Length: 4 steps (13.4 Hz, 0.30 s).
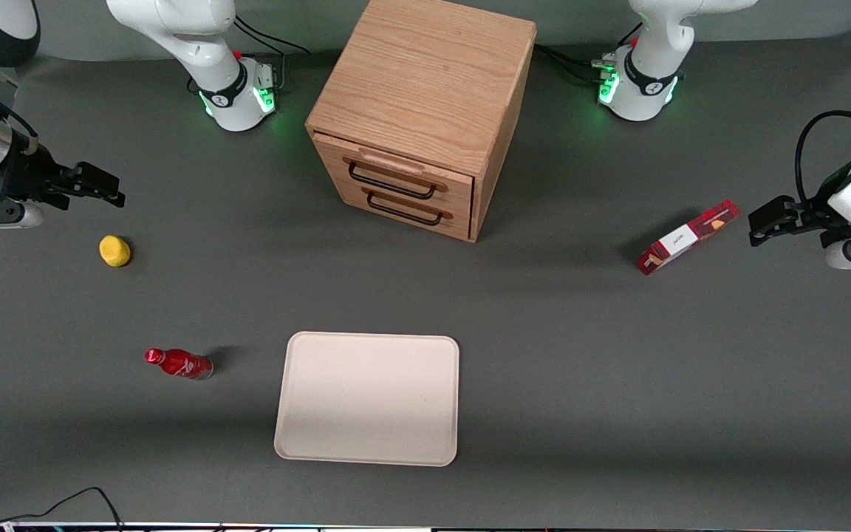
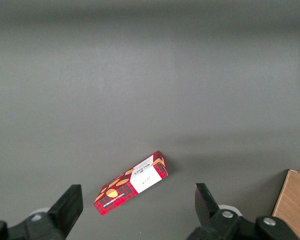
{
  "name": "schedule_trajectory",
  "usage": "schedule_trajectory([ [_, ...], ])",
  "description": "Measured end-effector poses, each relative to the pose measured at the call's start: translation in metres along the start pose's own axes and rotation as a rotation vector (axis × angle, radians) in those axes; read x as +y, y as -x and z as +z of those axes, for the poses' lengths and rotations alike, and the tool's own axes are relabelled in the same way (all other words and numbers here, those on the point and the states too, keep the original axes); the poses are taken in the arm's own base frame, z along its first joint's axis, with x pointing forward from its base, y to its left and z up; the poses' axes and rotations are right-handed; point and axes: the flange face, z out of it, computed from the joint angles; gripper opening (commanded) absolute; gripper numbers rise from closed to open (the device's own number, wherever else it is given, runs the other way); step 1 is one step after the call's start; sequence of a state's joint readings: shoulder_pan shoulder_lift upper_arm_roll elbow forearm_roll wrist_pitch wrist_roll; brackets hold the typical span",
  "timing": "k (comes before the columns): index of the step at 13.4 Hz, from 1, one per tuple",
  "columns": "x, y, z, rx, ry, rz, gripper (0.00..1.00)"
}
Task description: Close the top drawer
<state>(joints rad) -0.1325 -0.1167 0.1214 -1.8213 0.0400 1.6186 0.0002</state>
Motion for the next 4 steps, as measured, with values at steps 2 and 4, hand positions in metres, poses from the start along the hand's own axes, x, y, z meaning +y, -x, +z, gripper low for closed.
schedule_trajectory([
  [2,0.0008,-0.0019,-0.0005,0.016,0.021,-0.004,1.00],
  [4,0.0017,-0.0064,-0.0036,0.028,0.021,-0.001,1.00],
])
